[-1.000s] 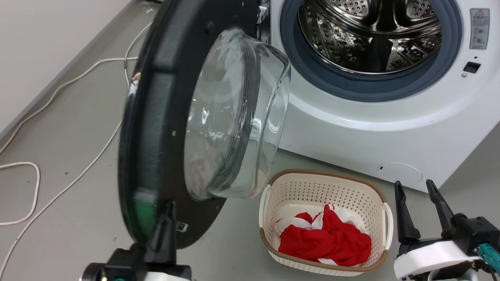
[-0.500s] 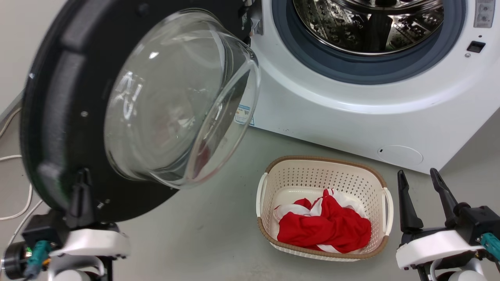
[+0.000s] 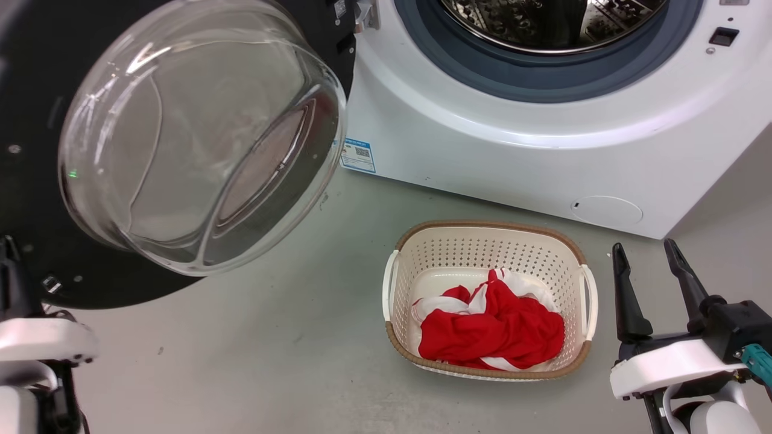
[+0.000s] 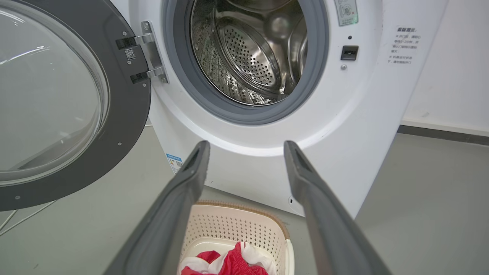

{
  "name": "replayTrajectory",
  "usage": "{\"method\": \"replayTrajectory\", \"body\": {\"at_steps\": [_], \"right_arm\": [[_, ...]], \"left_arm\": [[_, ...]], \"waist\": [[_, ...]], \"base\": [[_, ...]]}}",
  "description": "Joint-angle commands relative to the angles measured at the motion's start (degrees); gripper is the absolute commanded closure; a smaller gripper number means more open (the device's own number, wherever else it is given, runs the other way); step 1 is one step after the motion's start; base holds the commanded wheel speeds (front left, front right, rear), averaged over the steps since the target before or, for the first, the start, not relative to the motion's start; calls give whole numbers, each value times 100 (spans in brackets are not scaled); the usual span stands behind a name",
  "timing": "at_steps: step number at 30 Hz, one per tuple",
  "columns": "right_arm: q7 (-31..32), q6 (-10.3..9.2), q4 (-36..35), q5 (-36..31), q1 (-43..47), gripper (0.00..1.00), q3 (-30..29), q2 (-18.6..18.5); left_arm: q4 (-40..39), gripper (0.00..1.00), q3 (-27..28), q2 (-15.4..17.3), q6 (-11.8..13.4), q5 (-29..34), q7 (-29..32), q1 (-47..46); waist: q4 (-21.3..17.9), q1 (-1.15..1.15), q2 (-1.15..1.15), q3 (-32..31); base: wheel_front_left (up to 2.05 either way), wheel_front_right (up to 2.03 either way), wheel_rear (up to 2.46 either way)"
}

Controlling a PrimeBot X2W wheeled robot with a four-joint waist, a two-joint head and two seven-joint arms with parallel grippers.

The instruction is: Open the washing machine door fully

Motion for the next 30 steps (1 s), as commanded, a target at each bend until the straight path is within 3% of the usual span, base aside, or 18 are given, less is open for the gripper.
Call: {"method": "replayTrajectory", "body": {"at_steps": [1, 16, 24, 30], "right_arm": [[-28, -4, 4, -34, -68, 0, 1, 11], [-76, -4, 96, -36, -104, 0, 46, 11], [-177, -4, 219, 134, 75, 0, 68, 11], [-217, -4, 267, 196, 233, 0, 102, 11]], "left_arm": [[162, 100, 149, 70, -76, 40, -11, -154], [1148, 100, 718, 86, -592, 499, -12, -685], [329, 100, 990, -346, -574, 910, -13, 153], [-441, 100, 787, -846, -645, 1232, -13, 895]], "waist": [[-32, 0, 0, 24], [-142, 0, 0, -100], [-356, 0, 0, -461], [-447, 0, 0, -679]], "base": [[0, 0, 0], [0, 0, 0], [0, 0, 0], [0, 0, 0]]}}
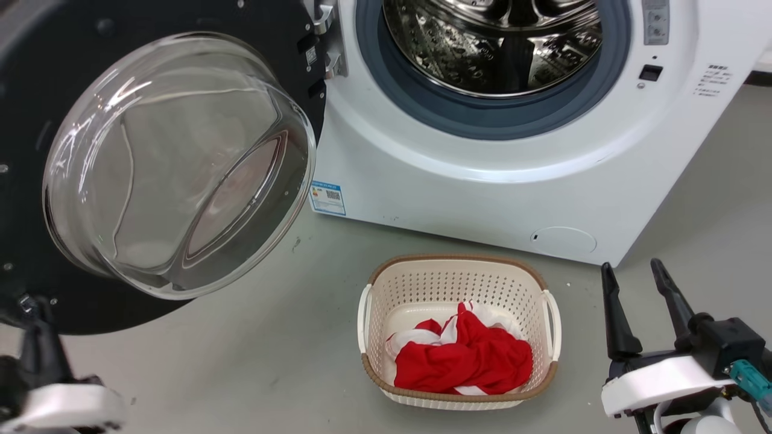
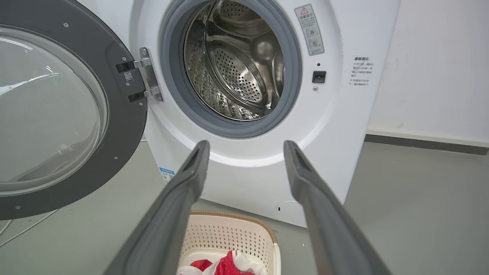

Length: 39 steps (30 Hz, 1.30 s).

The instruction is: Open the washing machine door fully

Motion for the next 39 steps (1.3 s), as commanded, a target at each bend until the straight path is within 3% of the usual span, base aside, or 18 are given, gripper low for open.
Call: {"method": "replayTrajectory", "body": {"at_steps": [1, 7, 8, 9, 11, 20, 28, 39], "right_arm": [[-35, -4, 22, 27, 118, 0, 26, 12], [-61, -4, -10, 56, 137, 0, 68, 10], [-61, -4, -24, 53, 148, 0, 75, 11], [-63, -4, -37, 52, 153, 0, 85, 11], [-67, -4, -69, 48, 155, 0, 93, 11], [-14, -4, -236, -58, 82, 0, 35, 10], [57, -3, -389, -182, 140, 0, -41, 11], [111, -4, -279, -156, 221, 0, 54, 10]], "left_arm": [[-206, 100, -152, -168, -41, 129, -12, 234], [-499, 100, -642, -571, -46, 402, -13, 529], [-520, 88, -722, -634, -74, 416, -13, 546], [-515, 63, -811, -683, -109, 442, -13, 553], [-528, 0, -1005, -782, -158, 468, -13, 520], [-518, 0, -1548, -964, -338, 544, -13, 63], [-429, 0, -1825, -985, -329, 738, -13, -248], [-327, 0, -1835, -964, -251, 825, -12, -152]], "waist": [[-74, 0, 0, -105], [-217, 0, 0, -219], [-253, 0, 0, -238], [-287, 0, 0, -250], [-371, 0, 0, -271], [-905, 0, 0, -295], [-1317, 0, 0, -343], [-1464, 0, 0, -332]], "base": [[0, 0, 0], [0, 0, 0], [0, 0, 0], [0, 0, 0], [0, 0, 0], [0, 0, 0], [0, 0, 0], [0, 0, 0]]}}
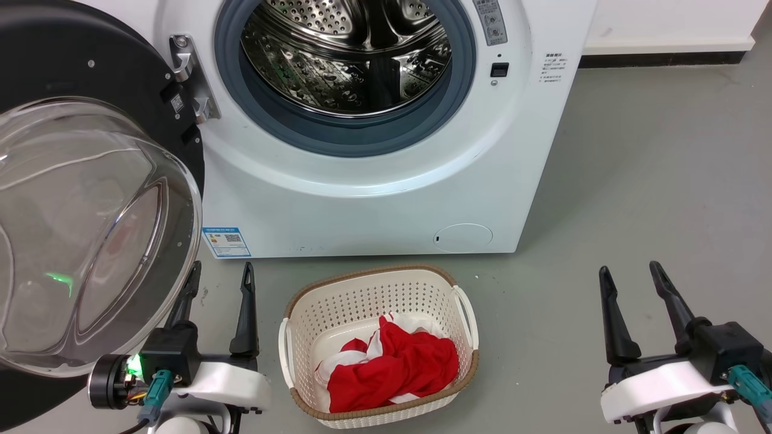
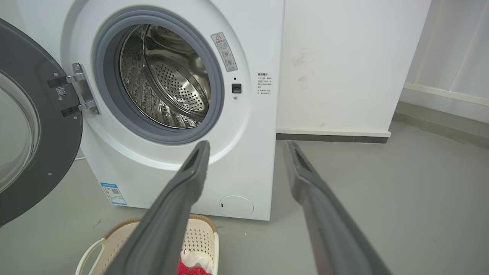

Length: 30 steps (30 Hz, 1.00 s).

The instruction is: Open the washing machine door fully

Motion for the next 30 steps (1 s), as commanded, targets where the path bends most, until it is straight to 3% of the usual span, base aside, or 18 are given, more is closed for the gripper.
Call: {"method": "replayTrajectory", "body": {"at_steps": [1, 21, 22, 30], "right_arm": [[-1, -4, 19, 13, 51, 0, 27, 9], [-57, -4, 131, 79, -52, 0, 61, 9], [-35, 0, 139, 62, 22, 100, 58, -1], [64, 0, 267, 886, 41, 100, 73, -35]], "left_arm": [[13, 0, -5, 11, 19, 14, -14, 27], [64, 0, 6, 14, 33, -25, -14, -27], [74, 100, 9, 5, 14, -18, 0, 16], [300, 100, 158, -17, -45, -777, 275, -61]], "waist": [[3, 0, 0, 6], [-8, 0, 0, 25], [-8, 0, 0, 26], [0, 0, 0, 13]], "base": [[0, 0, 0], [0, 0, 0], [0, 0, 0], [0, 0, 0]]}}
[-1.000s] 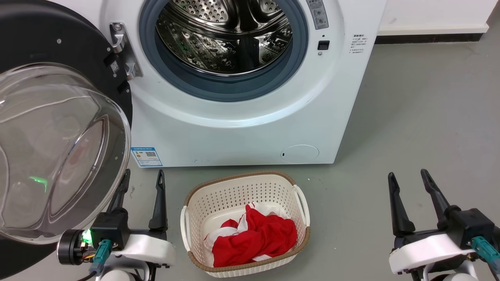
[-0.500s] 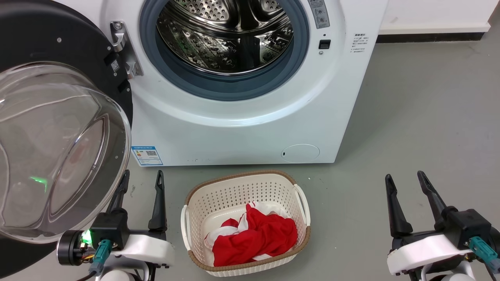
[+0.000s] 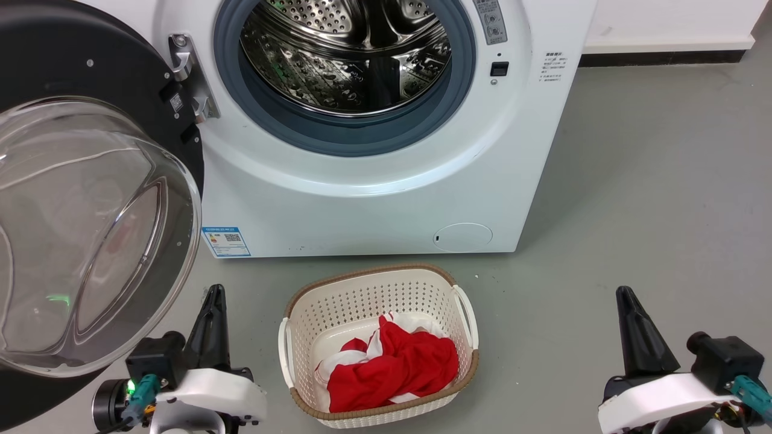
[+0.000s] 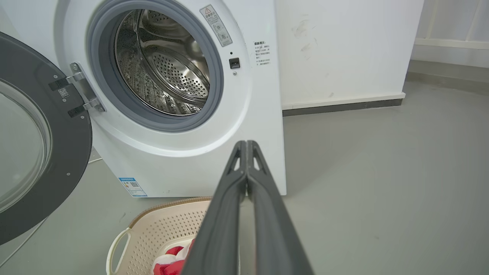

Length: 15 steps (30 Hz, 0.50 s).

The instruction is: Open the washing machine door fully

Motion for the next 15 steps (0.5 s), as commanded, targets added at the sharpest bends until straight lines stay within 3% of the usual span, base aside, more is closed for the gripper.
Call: {"method": "replayTrajectory", "body": {"at_steps": [1, 15], "right_arm": [[44, 0, -52, 389, -132, 100, 1, -41], [256, -1, 125, 1873, -265, 100, -14, -111]], "left_arm": [[-63, 100, 57, 19, -44, -357, 71, -157], [-52, 100, 86, 1, -144, -1817, 351, -142]], "waist": [[4, 0, 0, -5], [19, 0, 0, -30]], "base": [[0, 0, 0], [0, 0, 0]]}}
